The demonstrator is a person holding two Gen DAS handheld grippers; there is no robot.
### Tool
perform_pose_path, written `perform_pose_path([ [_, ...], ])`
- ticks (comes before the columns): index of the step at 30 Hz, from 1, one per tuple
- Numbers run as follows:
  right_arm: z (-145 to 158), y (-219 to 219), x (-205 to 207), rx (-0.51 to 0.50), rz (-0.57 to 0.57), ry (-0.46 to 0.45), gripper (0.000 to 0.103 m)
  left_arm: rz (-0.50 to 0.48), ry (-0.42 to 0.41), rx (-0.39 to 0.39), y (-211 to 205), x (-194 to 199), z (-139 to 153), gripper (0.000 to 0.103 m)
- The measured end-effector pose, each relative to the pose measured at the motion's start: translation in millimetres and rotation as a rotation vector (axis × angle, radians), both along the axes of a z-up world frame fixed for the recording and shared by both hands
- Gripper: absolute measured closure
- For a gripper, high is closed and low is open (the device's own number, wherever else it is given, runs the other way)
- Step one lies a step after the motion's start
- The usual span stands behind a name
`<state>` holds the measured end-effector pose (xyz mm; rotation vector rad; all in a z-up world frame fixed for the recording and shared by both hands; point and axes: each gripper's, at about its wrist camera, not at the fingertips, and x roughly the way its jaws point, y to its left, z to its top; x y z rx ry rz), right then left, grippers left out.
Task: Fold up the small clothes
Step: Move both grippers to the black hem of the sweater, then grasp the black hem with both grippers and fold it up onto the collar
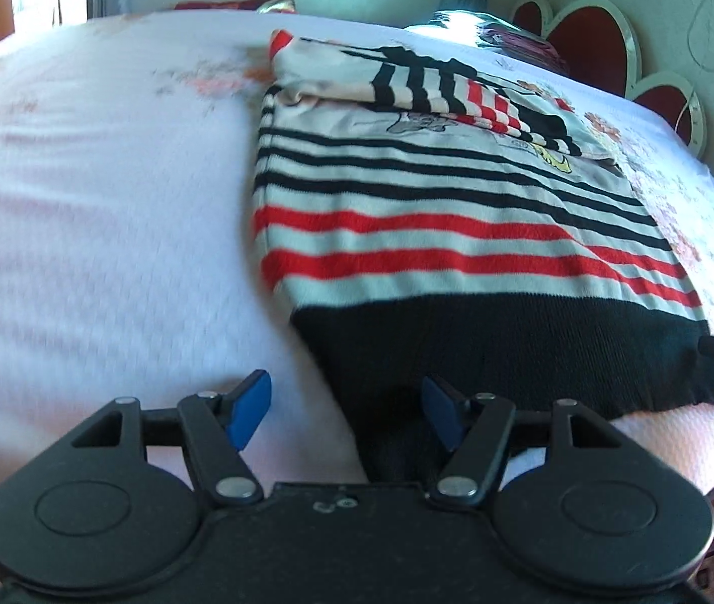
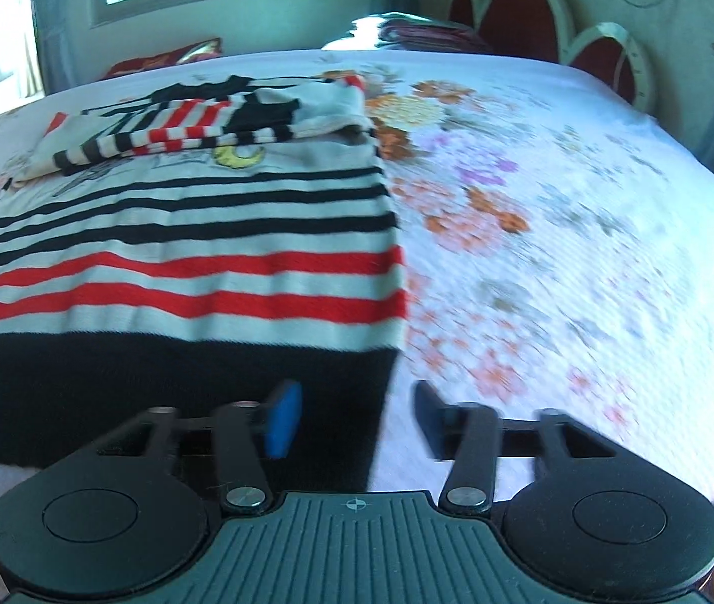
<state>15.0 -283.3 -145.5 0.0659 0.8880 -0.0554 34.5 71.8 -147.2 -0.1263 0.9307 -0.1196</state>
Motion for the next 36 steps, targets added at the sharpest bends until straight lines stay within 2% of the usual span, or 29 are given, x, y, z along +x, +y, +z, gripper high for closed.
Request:
perform_pose_path([
  [5, -5, -9, -11, 0.047, -0.015, 0.025, 0.042, -0.003, 0.013, -0.087, 2, 1, -3, 0.042],
  [7, -8, -11, -12, 0.077, -0.026, 0.033, 0.044, -0.019, 0.026, -0.112, 1, 5, -4, 0.051],
  [8, -8, -12, -11, 0.091, -0.031, 0.038, 0.048, -0.021, 0.031, -0.115, 0, 7, -4, 0.056],
  [10, -8, -13, -10, 0.145, -0.030, 0.050, 0.067, -0.024, 0.047, -0.131, 1, 11, -4, 0.066],
  [14, -7, -11, -8, 0.178, -0.029, 0.063, 0.075, -0.048, 0.079, -0.182, 3, 19, -6, 0.089],
  [15, -7, -12, -7, 0.188, -0.027, 0.068, 0.081, -0.054, 0.077, -0.187, 3, 19, -7, 0.091],
  [16, -6, -13, -7, 0.202, -0.021, 0.070, 0.094, -0.056, 0.072, -0.192, 2, 20, -7, 0.093],
  [21, 5, -15, -3, 0.230, 0.000, 0.050, 0.095, -0.070, 0.015, -0.217, 0, 22, 6, 0.094],
  [27, 40, -20, 14, 0.250, 0.005, -0.060, 0.095, -0.073, -0.097, -0.231, 4, 43, 42, 0.094],
  [36, 83, -28, 93, 0.247, 0.024, -0.208, 0.095, -0.050, -0.230, -0.235, 1, 112, 81, 0.094],
])
